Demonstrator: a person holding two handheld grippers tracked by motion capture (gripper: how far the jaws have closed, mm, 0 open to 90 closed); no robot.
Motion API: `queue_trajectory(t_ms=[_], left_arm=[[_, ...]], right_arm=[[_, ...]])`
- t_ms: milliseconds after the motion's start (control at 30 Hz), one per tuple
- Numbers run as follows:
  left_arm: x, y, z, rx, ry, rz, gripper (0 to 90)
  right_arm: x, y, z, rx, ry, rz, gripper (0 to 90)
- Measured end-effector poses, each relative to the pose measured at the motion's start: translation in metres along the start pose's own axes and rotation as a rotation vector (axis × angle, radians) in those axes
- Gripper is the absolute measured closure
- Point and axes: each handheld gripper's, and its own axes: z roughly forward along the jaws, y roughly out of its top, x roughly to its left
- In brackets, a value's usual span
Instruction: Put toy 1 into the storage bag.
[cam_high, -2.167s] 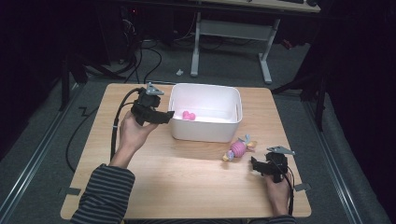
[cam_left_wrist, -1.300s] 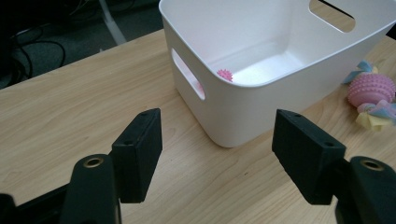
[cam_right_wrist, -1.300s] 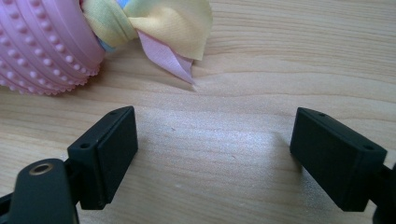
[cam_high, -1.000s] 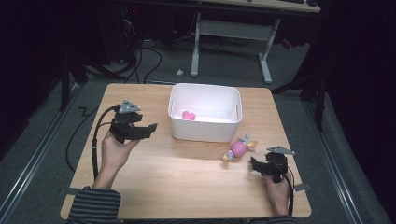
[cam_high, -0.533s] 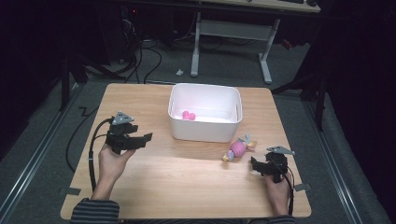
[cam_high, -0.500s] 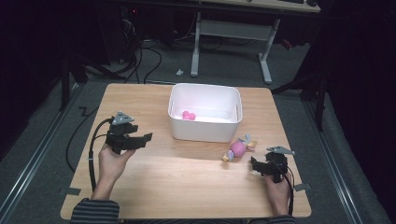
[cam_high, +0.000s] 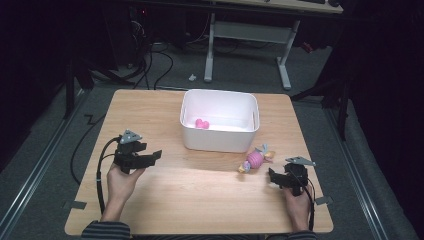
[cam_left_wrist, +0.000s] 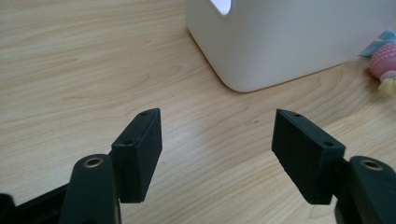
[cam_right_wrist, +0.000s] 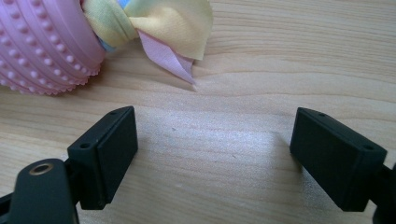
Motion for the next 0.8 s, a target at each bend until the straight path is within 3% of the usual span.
queue_trajectory(t_ms=[333,533,600,800], left_arm=[[-0.002,-0.021,0.016,0.014,-0.013,-0.027,33.8],[-0.003,-0.028,0.024,0.041,-0.001,-0.023,33.5],[-0.007,-0.029,0.028,0.038,0.016,0.000,33.3],[-0.009,-0.040,0.043,0.059,0.021,-0.007,33.3]], right_arm=[[0.000,0.000,0.000,0.000,0.000,0.000,15.0],[0.000,0.000,0.000,0.000,0.000,0.000,15.0],[0.000,0.000,0.000,0.000,0.000,0.000,15.0],[0.000,0.000,0.000,0.001,0.000,0.000,15.0]])
